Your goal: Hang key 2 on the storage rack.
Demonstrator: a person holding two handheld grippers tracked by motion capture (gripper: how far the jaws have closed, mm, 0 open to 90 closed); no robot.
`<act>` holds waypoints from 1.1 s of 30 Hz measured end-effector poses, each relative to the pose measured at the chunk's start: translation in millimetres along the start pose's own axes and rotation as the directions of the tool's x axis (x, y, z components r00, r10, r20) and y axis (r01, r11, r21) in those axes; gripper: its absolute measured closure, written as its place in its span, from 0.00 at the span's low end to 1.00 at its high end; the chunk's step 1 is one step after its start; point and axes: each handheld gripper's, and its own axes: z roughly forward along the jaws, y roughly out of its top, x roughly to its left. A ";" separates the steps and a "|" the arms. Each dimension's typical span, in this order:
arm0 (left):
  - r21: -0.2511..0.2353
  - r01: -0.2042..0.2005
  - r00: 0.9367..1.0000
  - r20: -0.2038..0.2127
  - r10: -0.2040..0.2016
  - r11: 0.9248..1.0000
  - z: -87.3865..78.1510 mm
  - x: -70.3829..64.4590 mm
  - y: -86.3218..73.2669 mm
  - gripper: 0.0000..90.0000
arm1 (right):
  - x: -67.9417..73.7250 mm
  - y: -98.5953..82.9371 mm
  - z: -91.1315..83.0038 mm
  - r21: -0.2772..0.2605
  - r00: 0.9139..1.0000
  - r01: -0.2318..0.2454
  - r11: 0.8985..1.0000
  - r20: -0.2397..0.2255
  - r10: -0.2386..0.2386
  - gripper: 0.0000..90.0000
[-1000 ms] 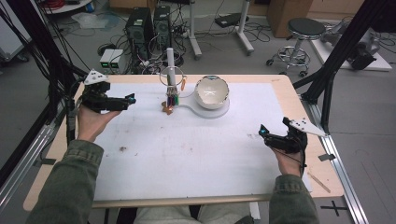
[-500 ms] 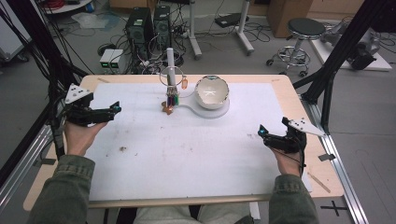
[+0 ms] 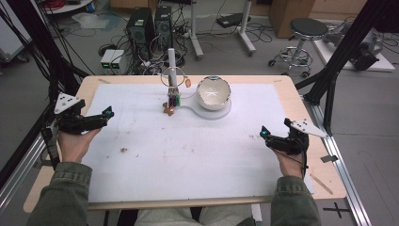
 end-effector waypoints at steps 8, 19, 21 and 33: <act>-0.015 0.022 1.000 -0.020 -0.022 1.000 -2.2 3.5 -15.9 0.02 | 0.0 0.1 0.1 -0.001 1.000 0.002 1.000 -0.001 -0.002 0.01; -0.039 0.065 0.997 -0.035 -0.067 0.997 -5.1 8.8 -36.7 0.02 | 0.3 0.0 -0.2 0.000 1.000 0.000 1.000 -0.002 0.000 0.01; -0.039 0.065 0.997 -0.038 -0.066 0.997 -6.1 8.8 -39.3 0.02 | 0.7 0.3 -0.4 -0.004 1.000 -0.003 1.000 -0.001 0.003 0.01; -0.079 0.095 0.994 -0.042 -0.099 0.992 -10.3 13.3 -62.7 0.02 | 0.2 0.0 -0.1 -0.003 1.000 0.002 1.000 -0.001 -0.002 0.01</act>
